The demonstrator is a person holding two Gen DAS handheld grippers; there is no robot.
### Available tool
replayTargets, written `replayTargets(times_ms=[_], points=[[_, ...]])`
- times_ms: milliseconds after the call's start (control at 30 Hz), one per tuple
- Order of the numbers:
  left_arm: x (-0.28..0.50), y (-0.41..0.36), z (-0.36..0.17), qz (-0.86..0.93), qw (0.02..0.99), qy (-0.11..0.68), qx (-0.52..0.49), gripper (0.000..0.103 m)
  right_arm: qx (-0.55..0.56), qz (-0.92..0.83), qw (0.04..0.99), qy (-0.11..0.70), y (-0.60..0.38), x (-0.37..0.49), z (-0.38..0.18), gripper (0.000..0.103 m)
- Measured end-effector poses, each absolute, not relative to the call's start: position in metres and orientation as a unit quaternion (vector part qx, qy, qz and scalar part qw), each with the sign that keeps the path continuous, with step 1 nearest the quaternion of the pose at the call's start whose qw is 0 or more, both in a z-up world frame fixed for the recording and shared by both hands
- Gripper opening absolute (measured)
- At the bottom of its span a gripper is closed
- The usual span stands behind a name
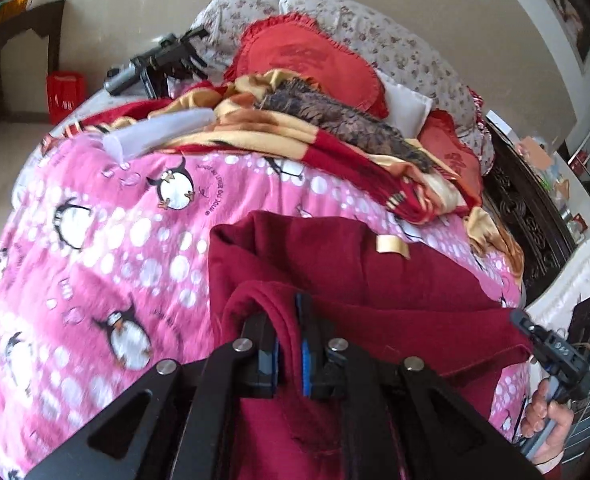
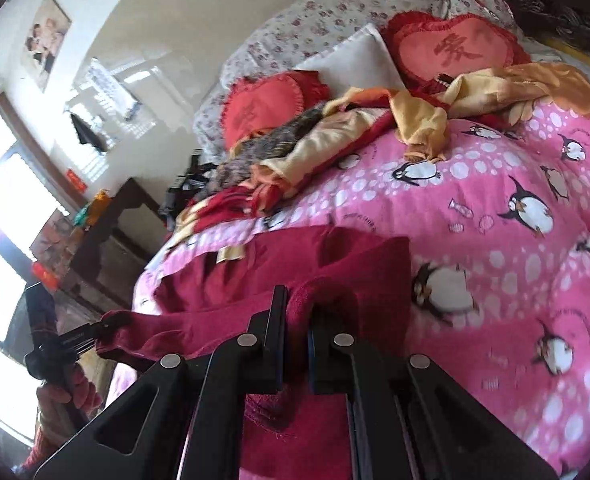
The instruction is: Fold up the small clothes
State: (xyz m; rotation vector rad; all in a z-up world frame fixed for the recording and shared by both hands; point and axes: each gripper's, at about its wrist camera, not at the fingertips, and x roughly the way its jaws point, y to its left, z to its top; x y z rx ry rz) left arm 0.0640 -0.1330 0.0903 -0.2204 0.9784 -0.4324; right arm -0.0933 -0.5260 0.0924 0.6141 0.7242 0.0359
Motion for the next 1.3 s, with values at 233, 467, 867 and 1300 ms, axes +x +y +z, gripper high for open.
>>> replayTargets(times_ms=[233, 467, 867, 1300], points=[[0.067, -0.112, 0.101, -0.219, 0.850, 0.464, -0.121, 0.067, 0.377, 0.028, 0.860, 0.344, -0.551, -0.096, 0.074, 0.000], [0.029, -0.095, 0.121, -0.227, 0.871, 0.425, -0.100, 0.082, 0.321, -0.003, 0.888, 0.328, -0.542, -0.151, 0.095, 0.007], [0.019, -0.152, 0.082, -0.232, 0.861, 0.452, 0.004, 0.069, 0.166, 0.036, 0.907, 0.385, -0.475, -0.088, 0.086, 0.007], [0.113, -0.160, 0.056, -0.161, 0.864, 0.475, -0.045, 0.073, 0.206, -0.042, 0.896, 0.391, -0.512, 0.006, 0.062, 0.006]])
